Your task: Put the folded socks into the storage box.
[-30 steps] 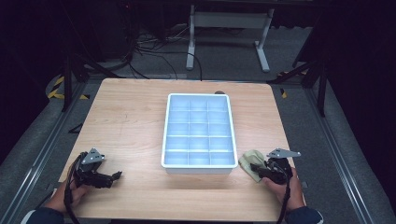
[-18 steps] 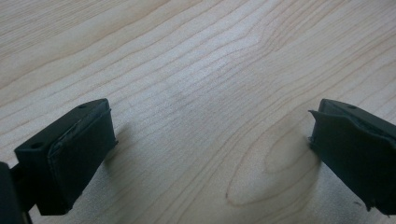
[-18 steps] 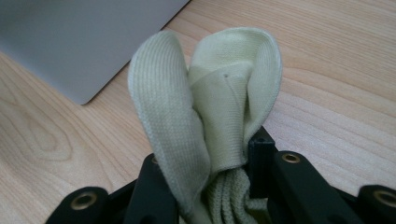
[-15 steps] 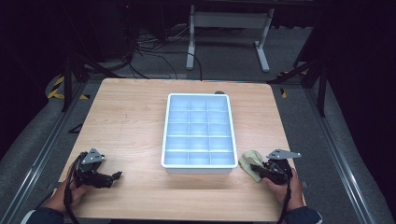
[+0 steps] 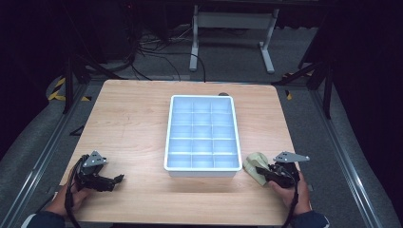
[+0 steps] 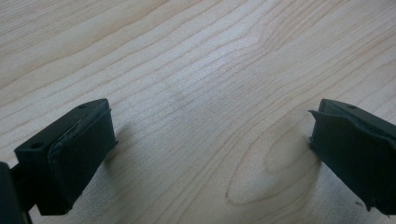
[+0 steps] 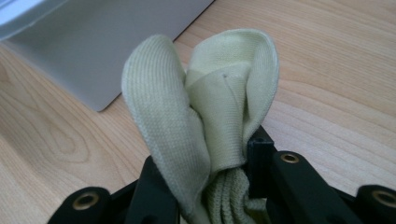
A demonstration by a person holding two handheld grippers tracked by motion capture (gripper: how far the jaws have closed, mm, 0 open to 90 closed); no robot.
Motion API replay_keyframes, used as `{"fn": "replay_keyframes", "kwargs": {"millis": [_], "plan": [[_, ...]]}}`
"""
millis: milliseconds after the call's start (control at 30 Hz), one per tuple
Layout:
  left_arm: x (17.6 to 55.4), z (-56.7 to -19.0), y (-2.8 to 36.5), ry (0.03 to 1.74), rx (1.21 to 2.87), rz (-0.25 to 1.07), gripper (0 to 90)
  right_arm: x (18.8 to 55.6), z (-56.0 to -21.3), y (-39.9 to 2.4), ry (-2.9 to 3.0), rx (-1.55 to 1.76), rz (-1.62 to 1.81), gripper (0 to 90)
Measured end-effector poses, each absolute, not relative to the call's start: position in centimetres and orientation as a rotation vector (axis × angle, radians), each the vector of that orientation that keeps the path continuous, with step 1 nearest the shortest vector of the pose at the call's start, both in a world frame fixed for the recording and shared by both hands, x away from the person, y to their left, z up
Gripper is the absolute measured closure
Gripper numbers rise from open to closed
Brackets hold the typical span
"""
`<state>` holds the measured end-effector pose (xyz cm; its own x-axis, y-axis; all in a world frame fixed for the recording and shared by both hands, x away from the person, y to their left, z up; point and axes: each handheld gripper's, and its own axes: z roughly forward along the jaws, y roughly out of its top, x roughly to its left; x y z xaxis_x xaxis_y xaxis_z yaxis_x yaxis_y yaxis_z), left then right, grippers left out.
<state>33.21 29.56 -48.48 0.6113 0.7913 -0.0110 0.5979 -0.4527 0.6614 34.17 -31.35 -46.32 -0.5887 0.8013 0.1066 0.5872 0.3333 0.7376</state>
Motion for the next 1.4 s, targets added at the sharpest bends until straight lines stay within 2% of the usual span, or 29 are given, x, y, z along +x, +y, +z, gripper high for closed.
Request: {"fn": "replay_keyframes", "kwargs": {"millis": [1400], "plan": [[33.2,-48.5,29.6,1.087,2.207,0.399,0.1,32.7,-42.4,-33.8,2.141,1.198,1.242,72.2]]}}
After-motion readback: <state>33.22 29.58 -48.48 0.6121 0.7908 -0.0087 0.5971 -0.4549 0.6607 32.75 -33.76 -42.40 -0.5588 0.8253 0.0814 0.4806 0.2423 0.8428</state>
